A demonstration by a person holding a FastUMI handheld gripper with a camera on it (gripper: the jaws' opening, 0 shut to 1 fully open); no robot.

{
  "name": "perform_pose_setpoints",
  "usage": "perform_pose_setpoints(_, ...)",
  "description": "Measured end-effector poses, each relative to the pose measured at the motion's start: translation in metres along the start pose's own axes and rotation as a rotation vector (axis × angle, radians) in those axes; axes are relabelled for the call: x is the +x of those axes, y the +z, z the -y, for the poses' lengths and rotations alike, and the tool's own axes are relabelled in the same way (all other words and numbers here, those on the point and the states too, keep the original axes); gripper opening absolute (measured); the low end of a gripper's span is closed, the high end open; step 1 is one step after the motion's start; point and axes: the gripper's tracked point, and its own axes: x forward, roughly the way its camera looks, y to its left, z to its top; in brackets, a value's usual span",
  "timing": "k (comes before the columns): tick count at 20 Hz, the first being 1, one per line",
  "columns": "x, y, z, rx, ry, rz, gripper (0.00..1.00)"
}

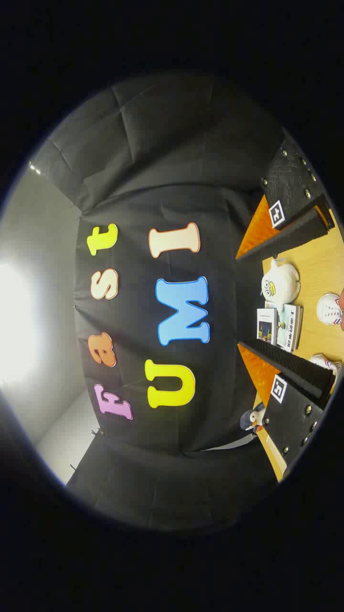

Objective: Open the storage box then place both shoes into the box .Put the left shoe in first, then the right shoe, with the right side of both shoes facing outward in a uniform manner.

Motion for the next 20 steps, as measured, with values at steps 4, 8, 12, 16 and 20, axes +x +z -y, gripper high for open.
perform_pose_setpoints(4, -0.002, -0.006, -0.001, -0.011, 0.003, -0.013, 0.96)
perform_pose_setpoints(8, 0.004, -0.004, -0.007, -0.008, 0.020, -0.009, 0.96)
perform_pose_setpoints(12, 0.010, -0.007, -0.017, -0.018, 0.041, -0.013, 0.96)
perform_pose_setpoints(16, 0.016, -0.010, -0.027, -0.019, 0.065, -0.015, 0.96)
perform_pose_setpoints(20, 0.020, -0.025, -0.037, 0.003, 0.092, -0.039, 0.96)
